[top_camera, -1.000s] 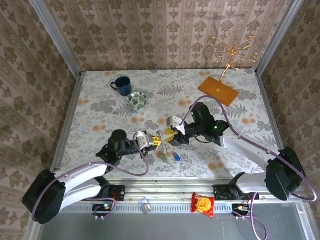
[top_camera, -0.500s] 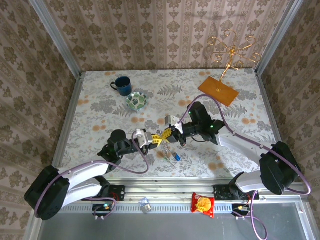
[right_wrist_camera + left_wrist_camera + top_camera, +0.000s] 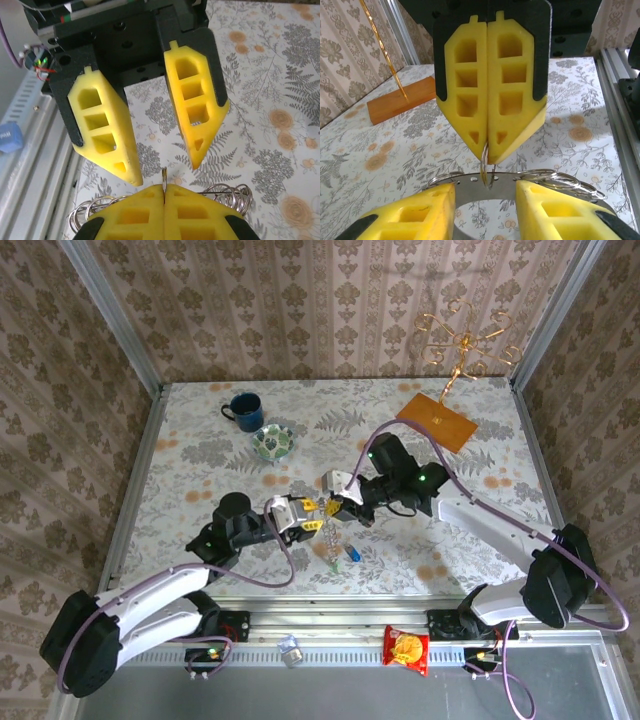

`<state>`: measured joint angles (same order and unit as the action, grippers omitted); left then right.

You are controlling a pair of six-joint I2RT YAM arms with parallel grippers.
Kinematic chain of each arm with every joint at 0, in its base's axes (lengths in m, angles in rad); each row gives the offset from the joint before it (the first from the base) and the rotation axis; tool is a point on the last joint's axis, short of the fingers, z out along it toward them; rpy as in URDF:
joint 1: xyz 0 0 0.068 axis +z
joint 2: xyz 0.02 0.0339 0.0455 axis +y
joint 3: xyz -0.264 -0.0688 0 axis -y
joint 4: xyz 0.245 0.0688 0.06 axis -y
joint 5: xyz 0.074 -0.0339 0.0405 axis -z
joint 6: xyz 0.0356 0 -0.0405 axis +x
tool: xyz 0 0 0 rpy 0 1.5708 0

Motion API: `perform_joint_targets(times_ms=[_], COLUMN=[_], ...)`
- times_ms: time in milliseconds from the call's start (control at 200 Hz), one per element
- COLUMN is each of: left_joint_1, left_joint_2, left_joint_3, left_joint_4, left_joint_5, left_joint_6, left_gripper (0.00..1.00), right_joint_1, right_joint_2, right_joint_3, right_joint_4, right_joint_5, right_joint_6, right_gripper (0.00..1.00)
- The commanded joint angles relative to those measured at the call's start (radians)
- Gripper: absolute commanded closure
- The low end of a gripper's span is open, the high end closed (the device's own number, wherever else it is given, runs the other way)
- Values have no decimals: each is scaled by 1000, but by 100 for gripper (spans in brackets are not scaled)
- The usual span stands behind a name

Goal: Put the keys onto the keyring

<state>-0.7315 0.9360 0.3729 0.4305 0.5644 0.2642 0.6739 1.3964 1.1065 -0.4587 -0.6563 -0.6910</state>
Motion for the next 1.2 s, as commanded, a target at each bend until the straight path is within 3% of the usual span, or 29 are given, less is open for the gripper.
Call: perform_joint_targets(times_ms=[0,655,835,930,985,1195], left_joint_1=[2,-12,-14,-11,-9,-7], left_joint_2=[-7,42,61,63,60,63], left_joint_3=[48,90,92,82,66,35], left_joint_4=[-146,-178,-153,-116,-77,5], left_joint_5=[-12,13,30,45,45,55], left_joint_6=[61,80,70,52,33,-19], left_gripper=[63,68,77,92,96,81], right_joint_1=[31,130,151,151,146,147], right_joint_2=[40,105,116,110,93,95], right_joint_3=[71,198,211,202,178,167], right_joint_4=[-176,-295,-287,-276,-256,-237], right_joint_5=[110,244,239,217,206,221], right_joint_6=[-107,-182,-173,-152,-140,-119], right_gripper=[100,100,100,100,100,100])
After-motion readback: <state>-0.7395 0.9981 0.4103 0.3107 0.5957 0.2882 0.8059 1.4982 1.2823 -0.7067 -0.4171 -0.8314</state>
